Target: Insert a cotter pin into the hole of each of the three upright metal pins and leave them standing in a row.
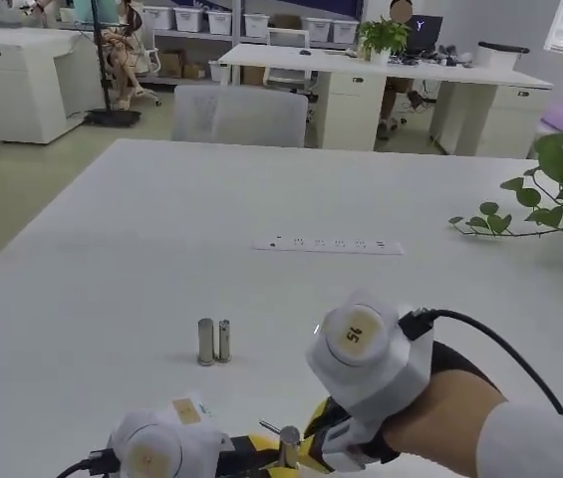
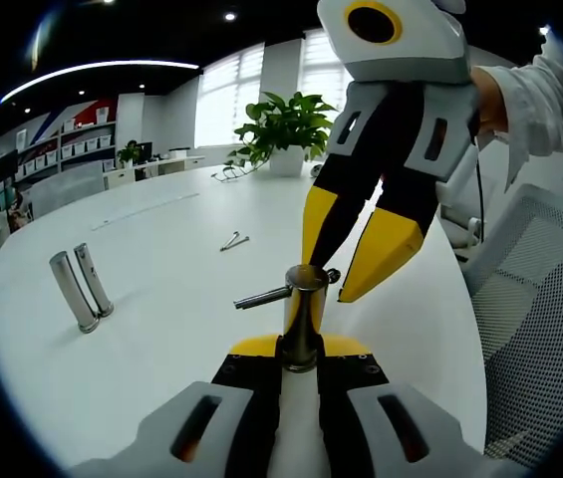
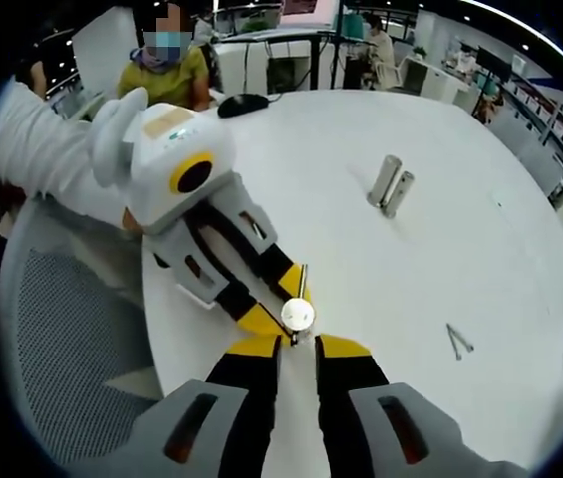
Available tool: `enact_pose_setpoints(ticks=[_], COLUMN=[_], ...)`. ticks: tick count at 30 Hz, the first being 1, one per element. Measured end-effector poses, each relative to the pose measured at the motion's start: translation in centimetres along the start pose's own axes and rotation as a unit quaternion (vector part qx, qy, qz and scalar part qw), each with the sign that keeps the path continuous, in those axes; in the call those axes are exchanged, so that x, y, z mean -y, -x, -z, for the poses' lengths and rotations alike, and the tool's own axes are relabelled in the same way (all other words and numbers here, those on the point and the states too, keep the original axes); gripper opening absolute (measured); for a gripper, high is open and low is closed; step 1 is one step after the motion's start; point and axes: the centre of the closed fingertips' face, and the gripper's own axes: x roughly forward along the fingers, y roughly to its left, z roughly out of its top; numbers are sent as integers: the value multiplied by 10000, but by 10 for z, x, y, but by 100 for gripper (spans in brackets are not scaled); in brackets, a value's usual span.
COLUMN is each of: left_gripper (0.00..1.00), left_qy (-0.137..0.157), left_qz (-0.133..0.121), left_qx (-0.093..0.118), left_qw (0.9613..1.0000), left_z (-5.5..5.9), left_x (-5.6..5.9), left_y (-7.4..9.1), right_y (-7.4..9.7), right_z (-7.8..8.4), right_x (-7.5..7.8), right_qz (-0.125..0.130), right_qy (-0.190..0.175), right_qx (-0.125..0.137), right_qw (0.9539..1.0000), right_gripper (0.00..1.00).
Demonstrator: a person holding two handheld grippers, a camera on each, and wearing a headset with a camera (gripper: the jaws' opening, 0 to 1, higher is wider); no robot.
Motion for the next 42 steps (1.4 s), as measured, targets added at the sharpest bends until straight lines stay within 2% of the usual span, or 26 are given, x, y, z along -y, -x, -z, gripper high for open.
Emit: enact_pose_setpoints(ticks=[7, 11, 18, 25, 34, 37, 38, 39, 40, 42], left_gripper=[11, 11, 11, 11, 11, 11, 11, 11, 11, 11], left_qy=[14, -8, -101, -61, -29, -4, 7, 13, 38, 51], left_qz=[12, 4, -8, -39, -86, -106, -115, -121, -127, -133], left_qx=[-9, -12, -33, -33, -31, -25, -19, -15, -13, -11], left_qw=[10000, 10000, 9999, 10000, 10000, 9999, 9999, 9999, 9999, 9999], left_z=[0, 0, 1, 1, 1, 1, 1, 0, 0, 1], left_x=[0, 0, 0, -1, -1, -1, -1, -1, -1, -1], left_y=[0, 0, -1, -1, -1, -1, -1, -1, -1, -1], right_y=[0, -2, -3, 1, 9, 12, 14, 15, 16, 20], right_z=[3, 0, 0, -1, 7, 8, 7, 12, 16, 16], right_x=[-1, 1, 0, 1, 0, 0, -2, -1, -2, -6], right_qz=[9, 84, 75, 106, 132, 152, 114, 143, 116, -2], right_qy=[-88, -125, -215, -270, -408, -415, -350, -381, -366, -290], right_qx=[86, 222, 315, 501, 843, 1037, 1209, 1162, 1180, 1411], right_qw=[9999, 9996, 9992, 9983, 9955, 9936, 9920, 9924, 9923, 9896], right_gripper=[18, 22, 22, 23, 33, 40, 42, 43, 44, 48])
